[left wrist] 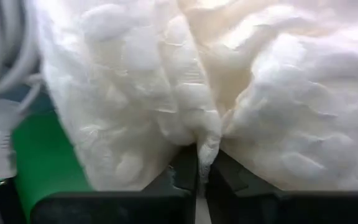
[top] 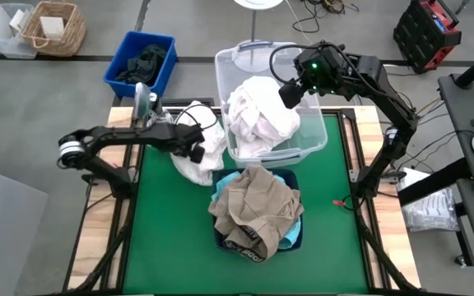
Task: Sort clothes
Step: Put the white gown into the transparent laundry organizer
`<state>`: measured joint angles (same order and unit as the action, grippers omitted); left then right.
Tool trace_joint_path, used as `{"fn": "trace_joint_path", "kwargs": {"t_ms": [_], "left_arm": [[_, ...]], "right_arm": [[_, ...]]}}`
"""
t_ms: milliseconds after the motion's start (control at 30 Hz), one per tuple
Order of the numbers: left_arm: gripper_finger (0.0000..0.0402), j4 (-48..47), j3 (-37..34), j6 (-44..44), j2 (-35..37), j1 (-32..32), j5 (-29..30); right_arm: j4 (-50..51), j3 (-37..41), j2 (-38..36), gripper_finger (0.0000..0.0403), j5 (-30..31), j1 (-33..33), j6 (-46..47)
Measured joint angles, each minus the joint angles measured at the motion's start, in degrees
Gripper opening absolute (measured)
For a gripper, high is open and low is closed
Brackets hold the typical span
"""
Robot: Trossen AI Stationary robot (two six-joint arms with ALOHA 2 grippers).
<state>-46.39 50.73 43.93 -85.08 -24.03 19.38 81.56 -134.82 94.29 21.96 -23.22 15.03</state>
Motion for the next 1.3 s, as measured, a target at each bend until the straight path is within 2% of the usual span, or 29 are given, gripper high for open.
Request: {"fn": "trace_joint_path", "kwargs": {"t_ms": [300,600,700,833,900,1133,1300], "left_arm": [[0.0000,-2.8,4.1,-5.5,14.3,0.0,-3.6],[0.0000,-4.4,14.8,-12.3,22.1,1.2,-3.6],[0.0000,-5.9,21.1,-14.8,22.2,1.2,-3.4],[0.0000,-7.3,30.6,-19.1,20.6,1.5,-3.3],[0.0000,-8.1,35.5,-21.3,19.4,1.7,-3.3],[0.0000,-13.4,53.4,-26.6,13.5,3.0,-3.2],[0.0000,-16.6,64.9,-28.6,8.6,5.4,-0.6]], "right_arm": [[-0.5,0.0,0.0,0.0238,0.0,0.0,0.0],[-3.7,0.0,0.0,0.0242,-0.2,0.0,-1.7],[-5.2,0.0,0.0,0.0237,-4.0,0.0,-3.6],[-10.1,0.1,0.0,0.0231,-16.3,0.5,-10.3],[-14.5,0.1,0.3,0.0231,-20.4,1.5,-12.9],[-26.8,0.1,2.5,0.0263,-22.5,7.0,-22.2],[-33.3,0.1,6.0,0.0301,-22.5,10.5,-24.1]]}}
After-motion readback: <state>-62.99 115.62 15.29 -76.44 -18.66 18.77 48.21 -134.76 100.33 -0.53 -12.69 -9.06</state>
